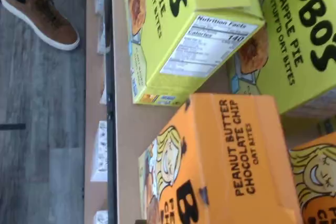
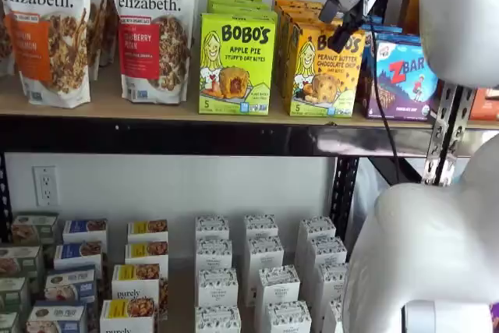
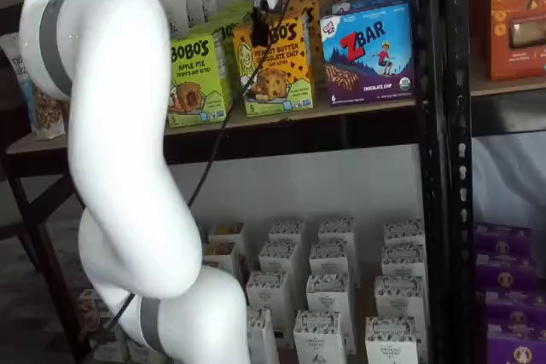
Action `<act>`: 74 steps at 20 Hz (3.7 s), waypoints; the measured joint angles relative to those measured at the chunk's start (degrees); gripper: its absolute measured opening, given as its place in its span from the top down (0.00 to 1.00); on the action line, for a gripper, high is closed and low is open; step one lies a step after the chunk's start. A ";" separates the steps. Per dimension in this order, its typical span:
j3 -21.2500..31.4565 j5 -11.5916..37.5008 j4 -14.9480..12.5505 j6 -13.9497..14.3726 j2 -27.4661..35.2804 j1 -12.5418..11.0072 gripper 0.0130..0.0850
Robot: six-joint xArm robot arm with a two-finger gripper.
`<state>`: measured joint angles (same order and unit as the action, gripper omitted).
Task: Pick up the orange box on the top shelf, the fifth box from the left
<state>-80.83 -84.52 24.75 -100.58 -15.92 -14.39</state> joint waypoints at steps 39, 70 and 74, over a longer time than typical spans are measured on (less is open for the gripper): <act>-0.02 -2.34 -3.67 -0.07 1.88 1.08 0.17; 0.80 -1.09 -3.75 -0.43 1.14 0.82 0.39; 1.14 -0.60 -3.76 -0.31 0.99 1.04 0.39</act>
<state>-79.69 -85.13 20.99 -100.89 -14.93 -13.36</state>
